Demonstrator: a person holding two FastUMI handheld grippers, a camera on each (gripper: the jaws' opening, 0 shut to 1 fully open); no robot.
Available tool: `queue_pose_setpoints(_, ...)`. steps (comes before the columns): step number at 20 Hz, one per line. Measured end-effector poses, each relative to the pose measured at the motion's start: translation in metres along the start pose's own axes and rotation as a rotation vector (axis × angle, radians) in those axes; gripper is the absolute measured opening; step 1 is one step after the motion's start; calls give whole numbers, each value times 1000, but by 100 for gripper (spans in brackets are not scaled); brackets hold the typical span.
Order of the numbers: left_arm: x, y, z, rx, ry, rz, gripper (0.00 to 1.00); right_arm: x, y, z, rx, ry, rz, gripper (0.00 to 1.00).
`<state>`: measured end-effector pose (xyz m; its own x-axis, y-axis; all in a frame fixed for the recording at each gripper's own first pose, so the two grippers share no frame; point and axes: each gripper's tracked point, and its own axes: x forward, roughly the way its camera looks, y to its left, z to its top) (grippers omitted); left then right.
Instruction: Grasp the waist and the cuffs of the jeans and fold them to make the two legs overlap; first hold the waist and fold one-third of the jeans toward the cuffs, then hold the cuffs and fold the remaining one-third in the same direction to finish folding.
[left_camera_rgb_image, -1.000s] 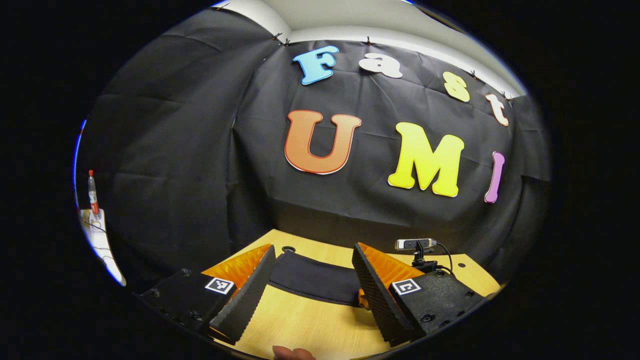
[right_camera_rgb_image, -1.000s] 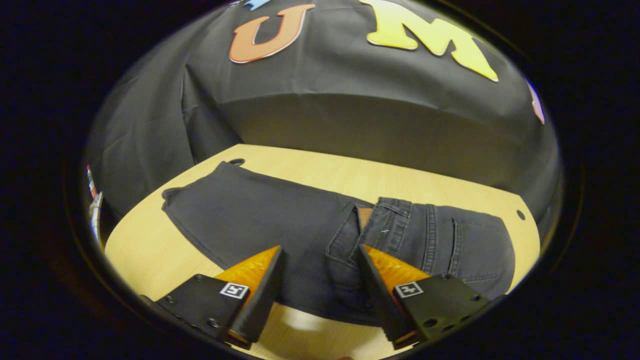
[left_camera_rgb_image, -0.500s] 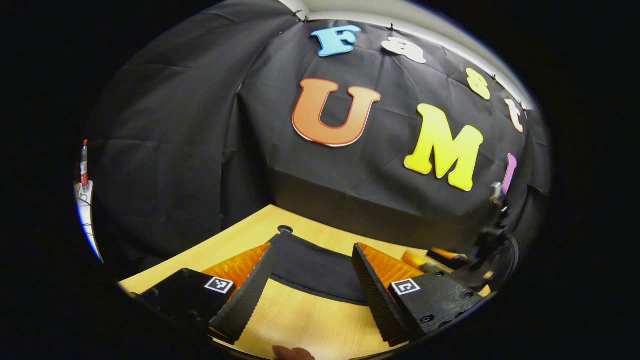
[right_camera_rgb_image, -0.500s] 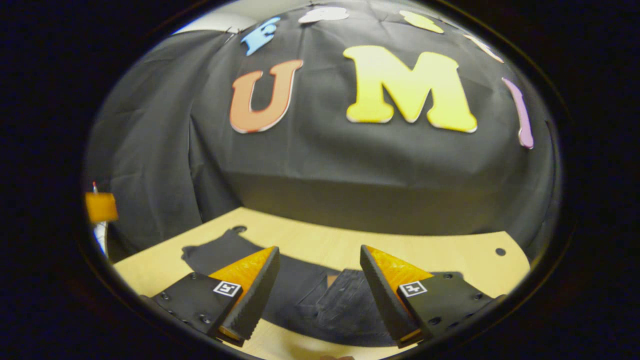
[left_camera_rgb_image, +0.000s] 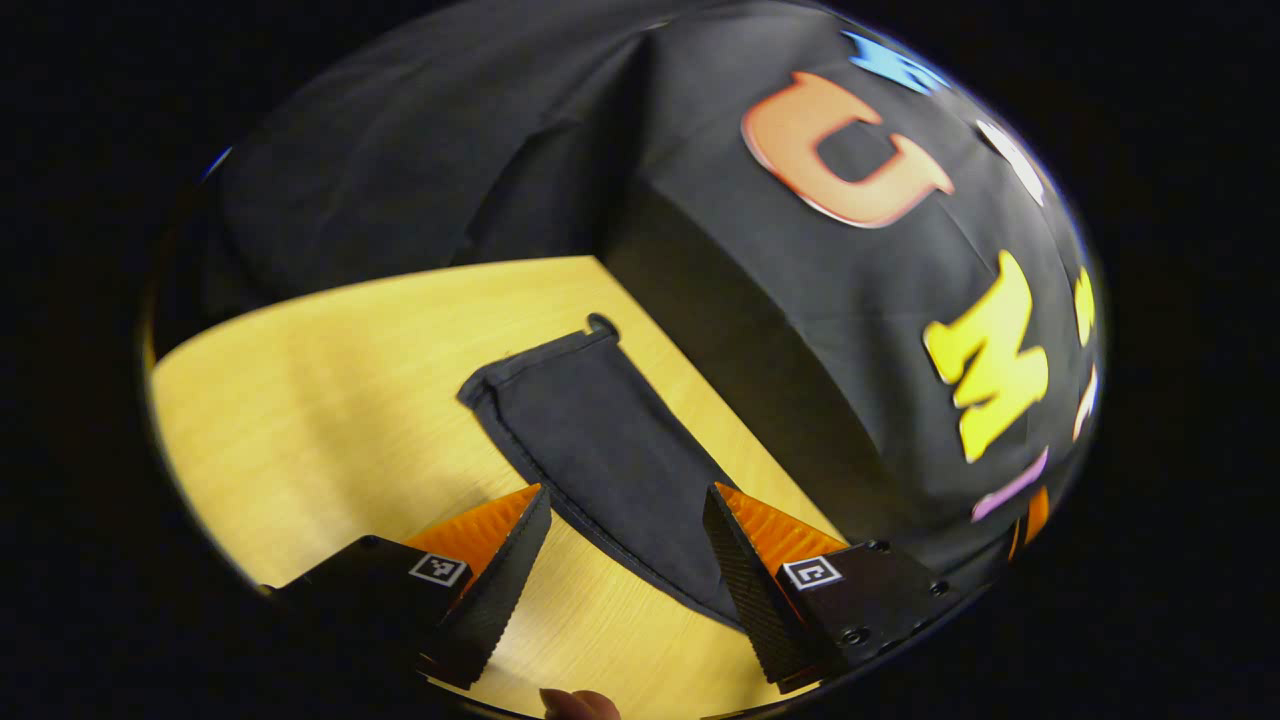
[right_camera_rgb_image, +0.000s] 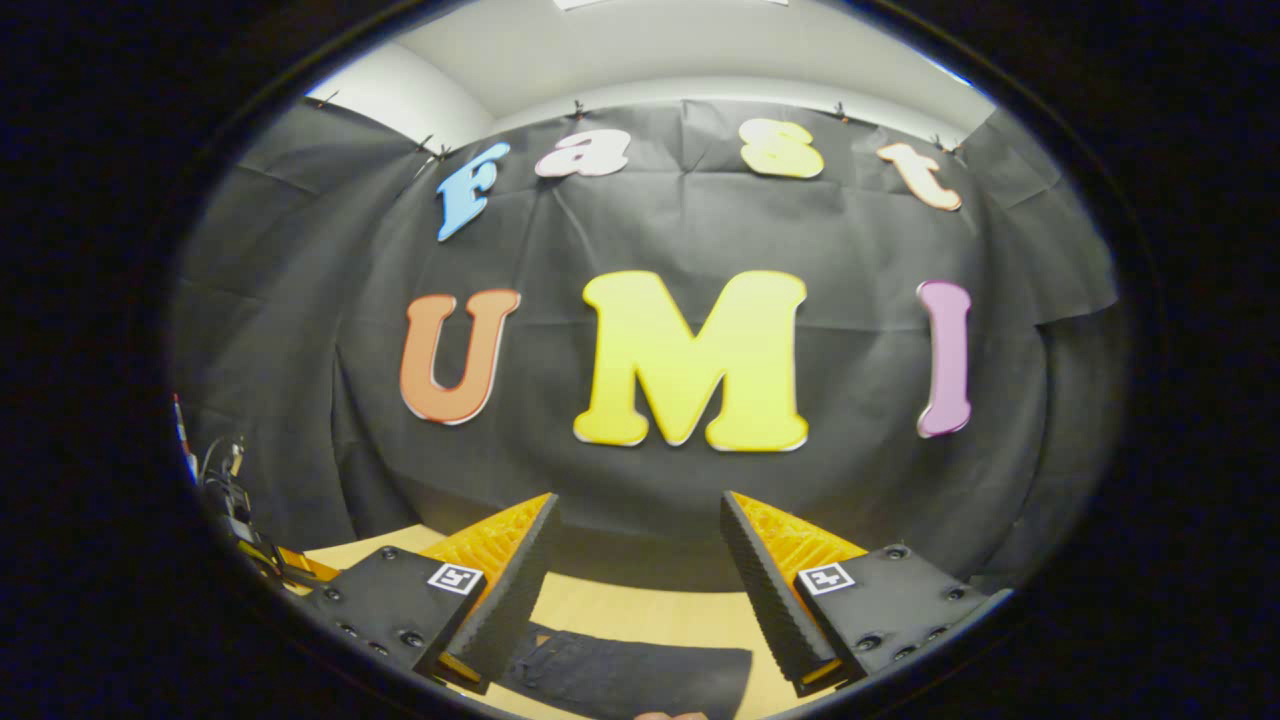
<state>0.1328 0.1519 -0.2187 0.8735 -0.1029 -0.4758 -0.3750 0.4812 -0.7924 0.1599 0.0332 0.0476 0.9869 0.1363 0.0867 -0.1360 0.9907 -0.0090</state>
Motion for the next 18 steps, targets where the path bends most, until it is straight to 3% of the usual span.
queue_pose_setpoints(3, 19, 37, 15, -218, 15, 65, 99, -21, -59, 25, -29, -27, -105, 98)
queue_pose_setpoints(9, 44, 54, 21, -475, 36, 56, 99, -54, -129, 52, -58, -49, -261, 98)
queue_pose_setpoints(13, 58, 48, 31, -494, 14, 19, 98, -65, -142, 65, -89, -62, -296, 98)
queue_pose_setpoints(18, 83, 34, 45, -560, -17, -96, 98, -77, -163, 71, -112, -48, -344, 98)
